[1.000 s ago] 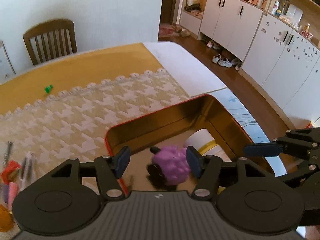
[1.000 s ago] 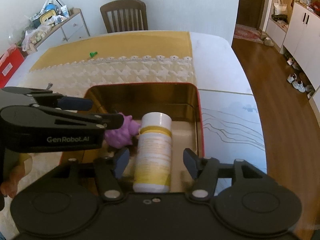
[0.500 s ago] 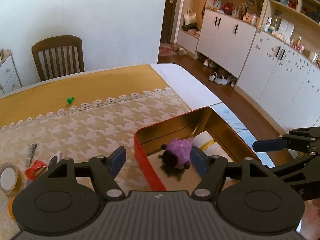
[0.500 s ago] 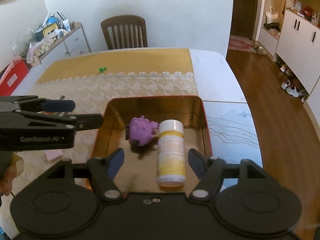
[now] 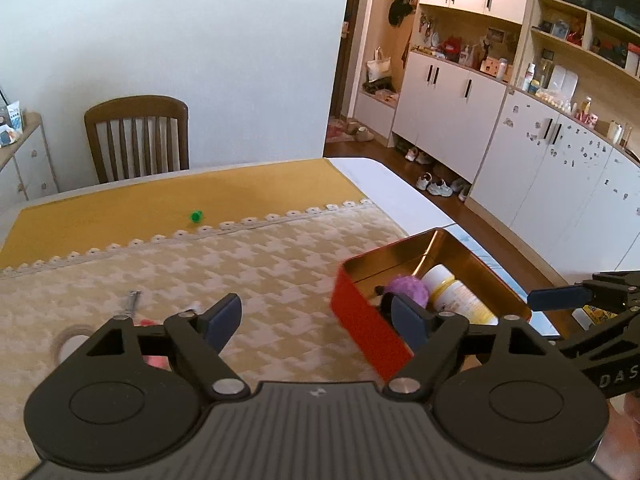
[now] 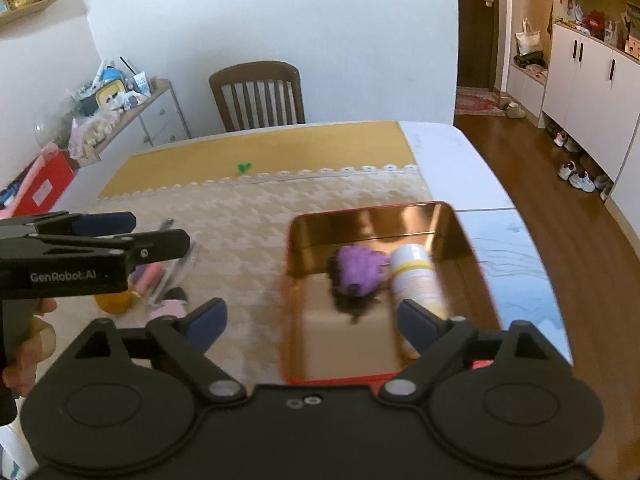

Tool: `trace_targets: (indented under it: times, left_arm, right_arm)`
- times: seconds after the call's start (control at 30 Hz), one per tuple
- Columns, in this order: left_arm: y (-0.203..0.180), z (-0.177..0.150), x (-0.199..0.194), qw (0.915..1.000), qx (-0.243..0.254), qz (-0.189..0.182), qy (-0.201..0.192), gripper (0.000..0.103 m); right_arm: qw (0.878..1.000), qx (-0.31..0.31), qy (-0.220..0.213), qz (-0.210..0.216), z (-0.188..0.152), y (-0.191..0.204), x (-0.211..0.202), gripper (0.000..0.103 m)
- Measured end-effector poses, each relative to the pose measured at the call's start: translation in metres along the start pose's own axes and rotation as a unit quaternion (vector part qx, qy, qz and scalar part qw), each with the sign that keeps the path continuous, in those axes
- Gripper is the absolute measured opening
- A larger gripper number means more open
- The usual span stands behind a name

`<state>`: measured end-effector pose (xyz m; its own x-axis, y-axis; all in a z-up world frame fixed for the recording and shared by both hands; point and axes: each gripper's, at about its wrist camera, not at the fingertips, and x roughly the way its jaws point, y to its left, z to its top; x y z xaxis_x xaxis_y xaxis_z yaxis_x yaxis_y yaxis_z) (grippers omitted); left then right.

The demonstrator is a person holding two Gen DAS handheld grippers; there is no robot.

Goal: Organize rigid objects
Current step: 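Grasp the orange with the left tool while the right tool grasps the pink sticky-note pad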

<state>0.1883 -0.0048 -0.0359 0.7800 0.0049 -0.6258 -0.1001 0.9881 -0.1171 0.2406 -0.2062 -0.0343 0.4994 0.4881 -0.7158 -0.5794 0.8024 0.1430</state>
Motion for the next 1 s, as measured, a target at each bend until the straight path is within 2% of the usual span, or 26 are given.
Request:
trace_targets:
  times: [0.1,0.33,0.47,0.7,0.83,1.0]
  left_arm:
    - [0.018,-0.006,-0.011,1.0000,0.001,0.001,-0.005,0.084]
    - [0.065,-0.024,-0.030,0.9999,0.000,0.015,-0.004,0.085]
    - [0.091,-0.037,-0.034,0.9997,-0.004,0.025,0.002,0.085]
    - [0.130,-0.060,-0.020,0.9985,-0.018,0.044,0.027,0.085]
    - [0.141,-0.073,-0.007,0.9976,-0.014,0.052,0.043,0.085]
    - [0.150,-0.085,0.010,0.9969,-0.008,0.053,0.057,0.085]
  right_arm:
    - [1.000,-0.001,-0.008,0.008,-0.004,0.020,0.001,0.103]
    - [1.000,-0.007,-0.004,0.017,-0.014,0.062,0.011,0.103]
    - [0.999,-0.032,0.004,0.030,-0.020,0.088,0.026,0.103]
    - [0.994,-0.095,0.038,0.037,-0.028,0.124,0.061,0.103]
    - [0.992,-0.112,0.049,0.034,-0.029,0.135,0.081,0.102]
    - [0.990,-0.117,0.071,0.031,-0.029,0.136,0.105,0.095]
